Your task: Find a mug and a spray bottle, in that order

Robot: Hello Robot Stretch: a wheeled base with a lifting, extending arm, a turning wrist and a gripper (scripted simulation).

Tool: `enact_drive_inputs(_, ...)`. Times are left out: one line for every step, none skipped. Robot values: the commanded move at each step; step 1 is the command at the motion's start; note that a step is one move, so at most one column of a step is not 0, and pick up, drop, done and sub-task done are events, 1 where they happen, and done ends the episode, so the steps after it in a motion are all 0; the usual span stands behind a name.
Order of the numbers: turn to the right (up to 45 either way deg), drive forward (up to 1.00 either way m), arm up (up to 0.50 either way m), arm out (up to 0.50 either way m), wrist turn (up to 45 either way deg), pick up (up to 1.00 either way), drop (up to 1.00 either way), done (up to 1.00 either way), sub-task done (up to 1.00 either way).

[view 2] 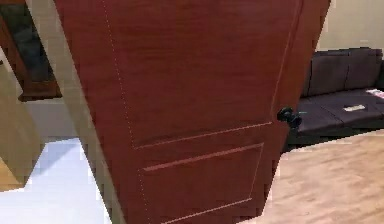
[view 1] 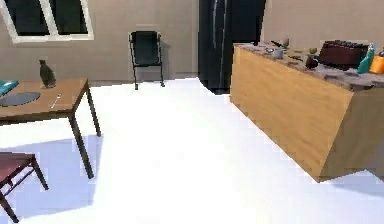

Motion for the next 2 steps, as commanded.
enact_drive_inputs(6.0,0.00,0.00,0.00,0.0,0.00,0.00,0.00,0.00)
enact_drive_inputs(0.0,0.40,0.00,0.00,0.0,0.00,0.00,0.00,0.00)
